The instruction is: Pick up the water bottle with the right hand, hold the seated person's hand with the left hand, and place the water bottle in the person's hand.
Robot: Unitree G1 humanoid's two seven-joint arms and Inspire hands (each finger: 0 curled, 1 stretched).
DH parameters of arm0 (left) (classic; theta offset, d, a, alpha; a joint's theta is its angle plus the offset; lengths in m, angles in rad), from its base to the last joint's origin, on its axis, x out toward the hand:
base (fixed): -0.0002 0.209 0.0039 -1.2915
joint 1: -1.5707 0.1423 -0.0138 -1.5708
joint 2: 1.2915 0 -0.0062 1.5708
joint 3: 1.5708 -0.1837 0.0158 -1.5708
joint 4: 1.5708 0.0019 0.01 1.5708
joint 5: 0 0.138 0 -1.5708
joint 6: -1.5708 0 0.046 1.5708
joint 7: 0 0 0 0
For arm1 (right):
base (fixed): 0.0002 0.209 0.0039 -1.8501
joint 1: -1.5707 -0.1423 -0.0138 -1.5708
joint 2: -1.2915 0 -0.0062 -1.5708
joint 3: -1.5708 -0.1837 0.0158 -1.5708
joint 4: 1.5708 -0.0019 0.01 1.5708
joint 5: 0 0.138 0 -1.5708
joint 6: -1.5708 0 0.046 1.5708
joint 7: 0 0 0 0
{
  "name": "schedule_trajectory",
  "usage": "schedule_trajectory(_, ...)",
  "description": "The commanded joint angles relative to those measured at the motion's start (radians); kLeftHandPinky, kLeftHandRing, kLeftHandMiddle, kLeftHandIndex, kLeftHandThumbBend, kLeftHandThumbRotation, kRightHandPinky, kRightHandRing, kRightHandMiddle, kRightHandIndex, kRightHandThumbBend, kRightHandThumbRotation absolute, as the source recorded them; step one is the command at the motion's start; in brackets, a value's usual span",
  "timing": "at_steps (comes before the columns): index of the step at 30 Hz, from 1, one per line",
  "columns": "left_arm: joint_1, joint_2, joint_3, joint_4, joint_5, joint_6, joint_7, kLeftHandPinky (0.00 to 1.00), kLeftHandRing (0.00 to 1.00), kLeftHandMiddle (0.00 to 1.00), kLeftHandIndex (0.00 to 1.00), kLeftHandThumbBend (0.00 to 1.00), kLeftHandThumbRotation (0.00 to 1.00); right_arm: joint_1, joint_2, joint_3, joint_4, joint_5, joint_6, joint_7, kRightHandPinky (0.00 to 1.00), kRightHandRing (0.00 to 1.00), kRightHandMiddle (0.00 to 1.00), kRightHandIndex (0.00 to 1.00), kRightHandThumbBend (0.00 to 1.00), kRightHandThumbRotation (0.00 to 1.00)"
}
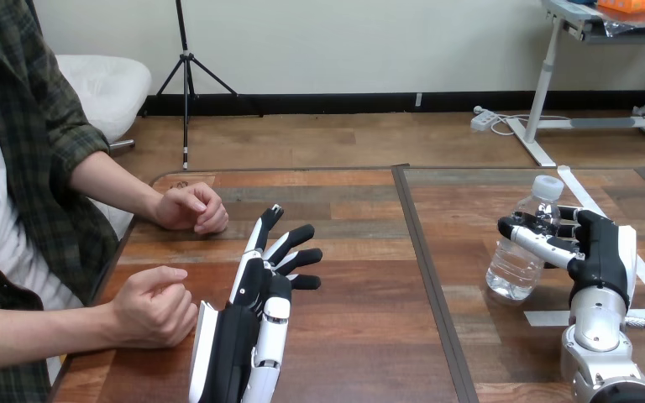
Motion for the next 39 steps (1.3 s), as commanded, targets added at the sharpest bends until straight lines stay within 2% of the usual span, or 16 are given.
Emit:
schedule_trajectory(1, -0.04, -0.038, -0.001, -0.026, 0.009, -0.006, 0.007, 0.65, 0.77, 0.84, 0.94, 0.18, 1.0, -0.09, -0.003, 0.004, -0.006, -0.009, -0.04, -0.012, 0.49, 0.51, 0.52, 0.57, 0.76, 0.0)
schedule_trajectory(7, -0.047, -0.037, 0.001, -0.022, 0.011, -0.011, 0.012, 0.65, 0.76, 0.83, 0.94, 0.17, 1.0, -0.088, 0.001, -0.006, -0.012, 0.004, -0.065, 0.002, 0.47, 0.5, 0.53, 0.56, 0.74, 0.0)
schedule_trajectory(16, -0.049, -0.037, 0.001, -0.022, 0.009, -0.01, 0.013, 0.65, 0.77, 0.83, 0.94, 0.18, 1.0, -0.082, -0.001, 0.006, -0.018, -0.008, -0.11, 0.006, 0.43, 0.48, 0.53, 0.54, 0.75, 0.0)
schedule_trajectory(31, -0.052, -0.037, 0.006, -0.028, 0.035, -0.002, 0.036, 0.65, 0.77, 0.83, 0.93, 0.2, 1.0, -0.08, 0.013, 0.001, -0.032, 0.008, -0.185, 0.028, 0.39, 0.44, 0.5, 0.52, 0.77, 0.0)
schedule_trajectory(39, -0.057, -0.033, 0.006, -0.028, 0.031, -0.003, 0.036, 0.65, 0.77, 0.83, 0.93, 0.2, 1.0, -0.078, 0.014, 0.023, -0.044, -0.016, -0.219, 0.016, 0.39, 0.44, 0.5, 0.52, 0.77, 0.0)
